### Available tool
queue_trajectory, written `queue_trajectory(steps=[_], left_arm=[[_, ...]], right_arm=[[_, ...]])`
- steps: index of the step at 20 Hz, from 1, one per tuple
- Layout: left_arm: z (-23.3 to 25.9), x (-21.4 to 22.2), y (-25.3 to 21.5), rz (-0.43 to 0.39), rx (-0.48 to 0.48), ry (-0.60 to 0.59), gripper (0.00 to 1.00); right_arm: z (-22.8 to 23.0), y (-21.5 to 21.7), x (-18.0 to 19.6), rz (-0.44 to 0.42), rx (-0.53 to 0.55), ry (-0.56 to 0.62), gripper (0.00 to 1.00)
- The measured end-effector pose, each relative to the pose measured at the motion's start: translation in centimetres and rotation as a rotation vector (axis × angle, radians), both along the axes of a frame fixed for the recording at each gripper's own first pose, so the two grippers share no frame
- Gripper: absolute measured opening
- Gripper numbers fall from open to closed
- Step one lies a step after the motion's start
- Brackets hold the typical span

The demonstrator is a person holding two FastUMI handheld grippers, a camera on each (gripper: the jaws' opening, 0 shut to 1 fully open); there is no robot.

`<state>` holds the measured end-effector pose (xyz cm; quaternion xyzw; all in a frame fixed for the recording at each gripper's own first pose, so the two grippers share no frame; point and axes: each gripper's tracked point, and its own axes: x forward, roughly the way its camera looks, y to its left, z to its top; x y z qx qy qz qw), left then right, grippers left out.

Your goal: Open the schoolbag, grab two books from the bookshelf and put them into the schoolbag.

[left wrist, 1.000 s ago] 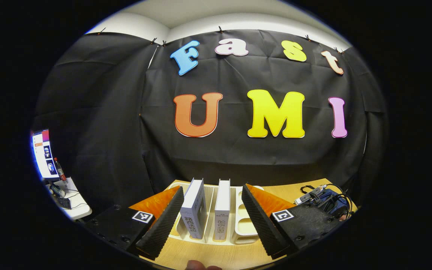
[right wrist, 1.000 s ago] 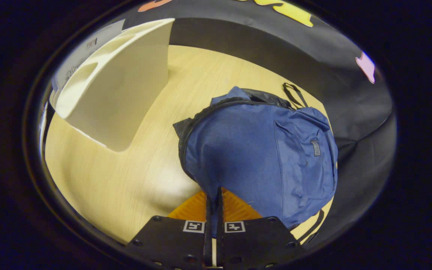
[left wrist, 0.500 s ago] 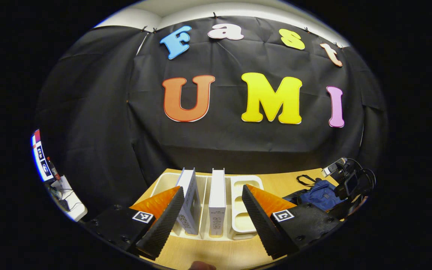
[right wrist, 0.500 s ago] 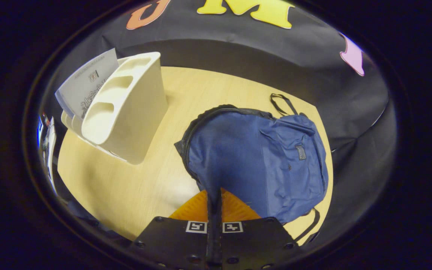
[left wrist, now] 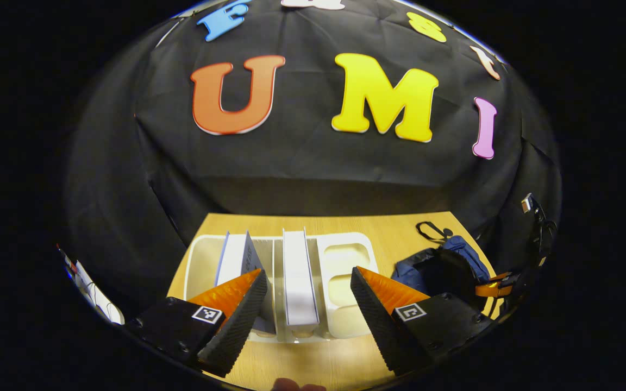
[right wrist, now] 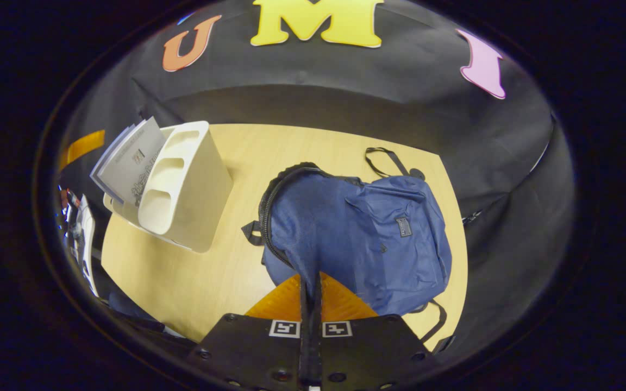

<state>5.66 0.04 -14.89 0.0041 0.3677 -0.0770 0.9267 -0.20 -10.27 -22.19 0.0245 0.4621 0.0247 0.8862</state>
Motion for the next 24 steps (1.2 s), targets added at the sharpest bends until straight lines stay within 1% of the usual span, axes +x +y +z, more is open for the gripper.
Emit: queue_trajectory(steps=[2,3,4,8,10,14,15,17,22,24], left_arm=[[-0.7,0.1,0.4,-0.039,0.051,0.084,0.99],[-1.2,0.5,0.4,-0.062,0.065,0.125,1.0],[-1.7,0.9,0.6,-0.068,0.073,0.162,0.99],[-4.2,1.4,1.1,-0.06,0.089,0.329,1.0],[-5.4,1.7,1.0,-0.06,0.101,0.39,0.99],[-7.5,1.8,0.8,-0.021,0.097,0.488,0.99],[-7.9,1.4,0.8,-0.012,0.095,0.516,0.94],[-8.6,1.0,0.9,0.013,0.094,0.564,0.88],[-9.3,0.6,0.8,0.03,0.088,0.618,0.86],[-9.2,0.6,1.1,0.031,0.1,0.616,0.77]], right_arm=[[0.4,-1.0,-0.1,-0.026,0.023,-0.011,0.0],[0.5,-1.4,-0.3,-0.034,0.029,-0.014,0.0],[0.6,-1.8,-0.4,-0.038,0.035,-0.017,0.0],[1.2,-2.8,-0.8,-0.036,0.041,-0.033,0.0],[1.3,-3.1,-0.9,-0.039,0.048,-0.036,0.0],[1.6,-3.8,-1.0,-0.042,0.056,-0.04,0.0],[1.5,-3.9,-1.2,-0.042,0.057,-0.041,0.0],[1.5,-4.2,-1.2,-0.046,0.062,-0.045,0.0],[1.5,-4.2,-1.3,-0.05,0.078,-0.048,0.0],[1.4,-4.1,-1.3,-0.05,0.084,-0.049,0.0]])
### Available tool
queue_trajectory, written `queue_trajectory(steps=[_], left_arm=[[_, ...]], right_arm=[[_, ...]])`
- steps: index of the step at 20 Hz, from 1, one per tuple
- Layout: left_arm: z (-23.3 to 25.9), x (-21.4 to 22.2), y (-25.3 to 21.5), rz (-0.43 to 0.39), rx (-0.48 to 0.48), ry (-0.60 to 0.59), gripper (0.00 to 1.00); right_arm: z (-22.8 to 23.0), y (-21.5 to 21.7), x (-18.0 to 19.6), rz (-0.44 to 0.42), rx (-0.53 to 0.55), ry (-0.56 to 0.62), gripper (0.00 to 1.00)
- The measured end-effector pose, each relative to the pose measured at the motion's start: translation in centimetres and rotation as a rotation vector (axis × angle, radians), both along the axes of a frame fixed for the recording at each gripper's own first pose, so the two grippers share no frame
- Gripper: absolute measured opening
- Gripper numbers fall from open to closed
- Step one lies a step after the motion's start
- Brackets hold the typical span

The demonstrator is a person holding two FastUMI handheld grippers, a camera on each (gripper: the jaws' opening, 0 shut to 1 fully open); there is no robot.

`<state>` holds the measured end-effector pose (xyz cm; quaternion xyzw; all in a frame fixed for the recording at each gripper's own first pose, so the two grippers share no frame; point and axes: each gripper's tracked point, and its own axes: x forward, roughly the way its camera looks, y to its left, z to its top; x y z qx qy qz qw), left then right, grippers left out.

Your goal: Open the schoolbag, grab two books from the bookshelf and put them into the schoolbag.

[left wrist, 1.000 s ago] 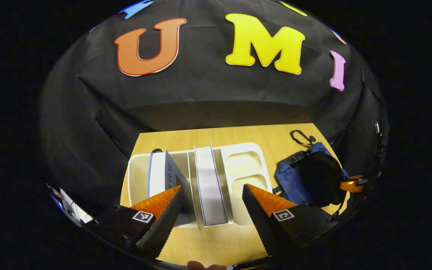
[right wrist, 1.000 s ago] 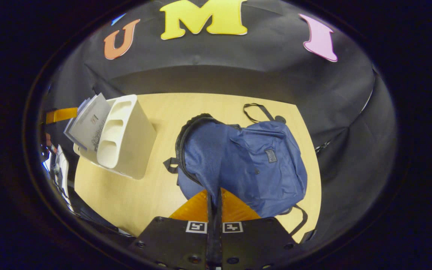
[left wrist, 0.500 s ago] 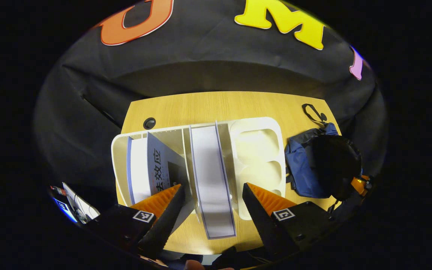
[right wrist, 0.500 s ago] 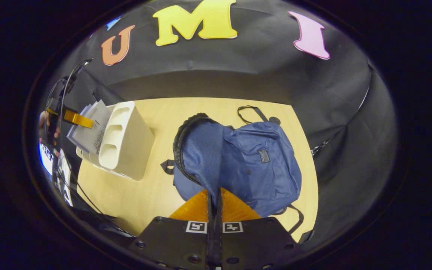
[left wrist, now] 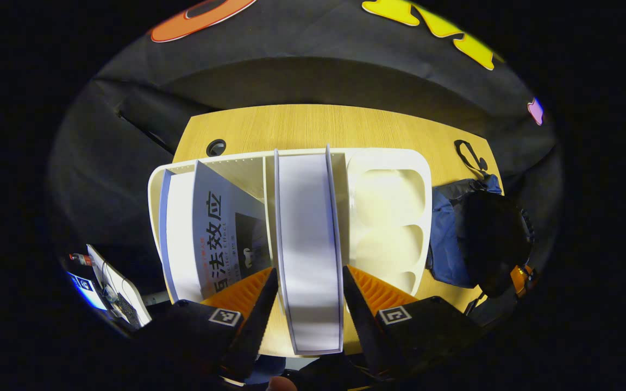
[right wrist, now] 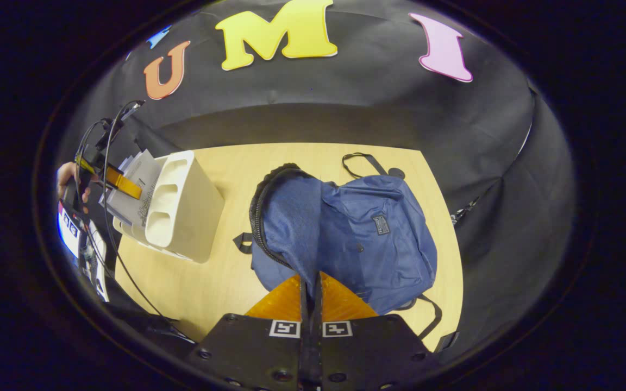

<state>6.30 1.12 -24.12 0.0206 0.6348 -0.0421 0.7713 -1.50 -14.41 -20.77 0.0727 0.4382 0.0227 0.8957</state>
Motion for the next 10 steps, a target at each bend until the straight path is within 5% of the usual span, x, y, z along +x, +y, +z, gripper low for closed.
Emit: queue_trajectory(steps=[5,10], left_arm=[[0.3,-0.4,0.4,-0.006,0.015,0.013,0.5],[1.3,-1.5,0.5,0.018,0.001,0.036,0.5]], right_arm=[[-0.2,0.0,0.0,-0.009,0.014,-0.006,0.0],[0.1,0.1,0.0,-0.01,0.018,-0.016,0.0]])
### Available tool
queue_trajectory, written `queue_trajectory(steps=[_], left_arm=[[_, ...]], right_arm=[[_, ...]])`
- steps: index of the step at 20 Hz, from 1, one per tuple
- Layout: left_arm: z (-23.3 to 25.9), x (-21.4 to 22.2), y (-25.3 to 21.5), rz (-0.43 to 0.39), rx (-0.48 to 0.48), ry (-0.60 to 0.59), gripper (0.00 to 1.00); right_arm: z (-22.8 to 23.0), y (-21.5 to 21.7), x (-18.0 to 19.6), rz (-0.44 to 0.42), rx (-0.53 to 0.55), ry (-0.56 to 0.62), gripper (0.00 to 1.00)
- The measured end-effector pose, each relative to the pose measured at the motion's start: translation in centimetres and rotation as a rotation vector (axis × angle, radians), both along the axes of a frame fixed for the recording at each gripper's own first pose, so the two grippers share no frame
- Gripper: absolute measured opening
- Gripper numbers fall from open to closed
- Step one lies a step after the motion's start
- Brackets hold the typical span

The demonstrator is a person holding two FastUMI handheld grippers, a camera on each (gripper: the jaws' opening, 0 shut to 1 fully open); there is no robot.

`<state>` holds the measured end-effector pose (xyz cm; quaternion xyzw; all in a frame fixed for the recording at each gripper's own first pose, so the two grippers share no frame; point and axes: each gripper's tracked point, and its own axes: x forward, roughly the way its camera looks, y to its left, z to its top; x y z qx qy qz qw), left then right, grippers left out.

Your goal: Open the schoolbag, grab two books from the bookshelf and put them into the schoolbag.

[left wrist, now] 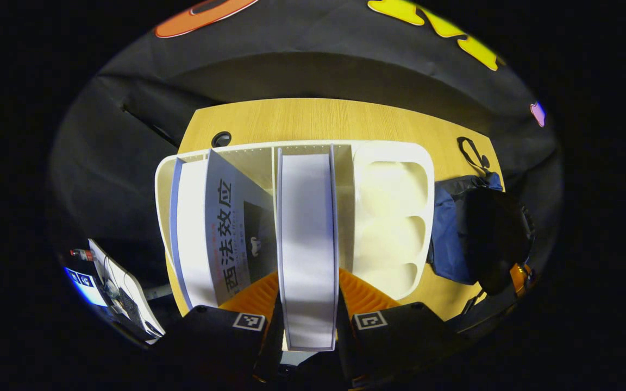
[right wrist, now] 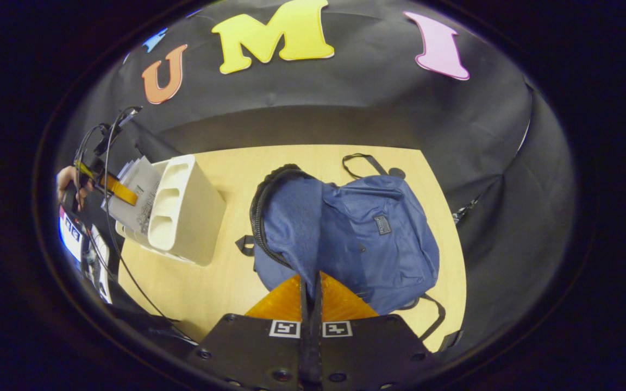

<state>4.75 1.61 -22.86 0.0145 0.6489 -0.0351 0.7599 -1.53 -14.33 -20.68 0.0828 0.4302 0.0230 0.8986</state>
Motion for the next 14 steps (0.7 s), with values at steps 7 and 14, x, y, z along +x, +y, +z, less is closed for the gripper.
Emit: queue_trajectory(steps=[7,14], left_arm=[[7.0,-3.6,1.6,-0.006,-0.039,-0.063,0.41],[18.1,-4.8,0.6,0.007,-0.222,-0.297,0.41]], right_arm=[[-0.1,0.1,-0.3,0.017,-0.002,-0.01,0.0],[0.4,-0.1,-0.2,0.014,-0.012,-0.015,0.0]])
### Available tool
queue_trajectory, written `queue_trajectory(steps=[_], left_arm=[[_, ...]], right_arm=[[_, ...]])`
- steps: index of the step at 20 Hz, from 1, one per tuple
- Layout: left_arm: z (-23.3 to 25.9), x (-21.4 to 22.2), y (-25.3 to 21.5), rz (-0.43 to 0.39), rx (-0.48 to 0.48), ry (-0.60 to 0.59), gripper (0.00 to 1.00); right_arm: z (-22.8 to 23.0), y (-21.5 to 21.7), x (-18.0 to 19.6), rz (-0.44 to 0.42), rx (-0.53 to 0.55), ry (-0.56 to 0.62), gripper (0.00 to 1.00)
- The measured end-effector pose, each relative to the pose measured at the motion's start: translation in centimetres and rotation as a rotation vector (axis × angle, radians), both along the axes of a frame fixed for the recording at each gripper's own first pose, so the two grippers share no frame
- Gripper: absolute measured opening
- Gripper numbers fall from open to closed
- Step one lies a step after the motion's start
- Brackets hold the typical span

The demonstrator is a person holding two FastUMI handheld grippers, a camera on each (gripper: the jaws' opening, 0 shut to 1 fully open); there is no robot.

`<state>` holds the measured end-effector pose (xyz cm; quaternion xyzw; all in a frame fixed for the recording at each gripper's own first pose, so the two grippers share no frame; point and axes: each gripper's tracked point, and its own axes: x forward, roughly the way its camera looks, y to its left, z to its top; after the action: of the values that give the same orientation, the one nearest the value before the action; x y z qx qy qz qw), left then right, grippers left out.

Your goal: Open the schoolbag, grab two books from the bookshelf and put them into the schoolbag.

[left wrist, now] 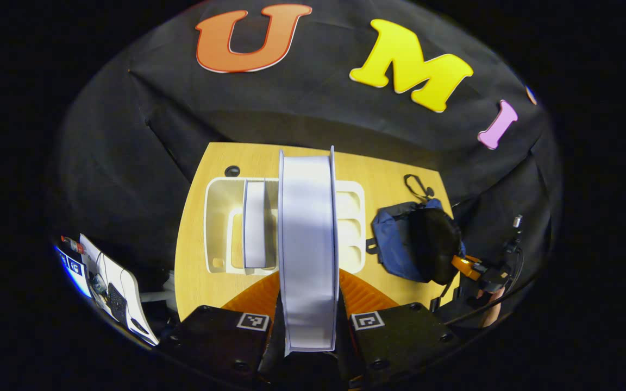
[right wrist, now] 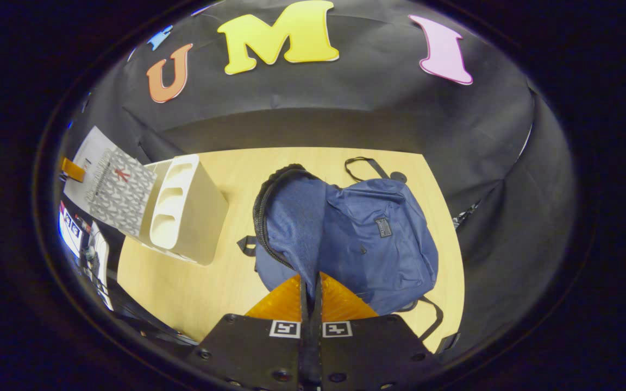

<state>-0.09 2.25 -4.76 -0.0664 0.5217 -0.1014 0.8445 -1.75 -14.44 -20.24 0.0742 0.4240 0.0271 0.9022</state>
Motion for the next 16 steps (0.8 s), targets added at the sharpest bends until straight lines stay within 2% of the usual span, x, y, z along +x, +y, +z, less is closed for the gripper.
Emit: queue_trajectory(steps=[1,2,3,7,11,16], left_arm=[[1.4,-0.1,-0.5,-0.001,-0.031,-0.028,0.41],[2.6,-0.2,-1.2,-0.005,-0.069,-0.053,0.45],[3.6,-0.4,-2.1,-0.011,-0.114,-0.076,0.4],[5.7,-0.9,-7.2,-0.049,-0.297,-0.123,0.4],[4.5,-1.1,-12.9,-0.027,-0.529,-0.096,0.4],[-1.1,-1.8,-18.6,-0.071,-0.612,-0.067,0.4]], right_arm=[[0.0,0.0,0.0,-0.002,0.002,-0.001,0.0],[0.2,-0.1,0.1,-0.003,0.001,-0.003,0.0],[0.5,-0.3,0.0,0.0,-0.002,-0.004,0.0],[1.6,-1.1,-0.1,-0.022,-0.008,-0.023,0.0],[2.3,-2.6,-0.3,-0.064,-0.009,-0.04,0.0],[2.7,-4.6,-0.7,-0.094,-0.021,-0.041,0.0]])
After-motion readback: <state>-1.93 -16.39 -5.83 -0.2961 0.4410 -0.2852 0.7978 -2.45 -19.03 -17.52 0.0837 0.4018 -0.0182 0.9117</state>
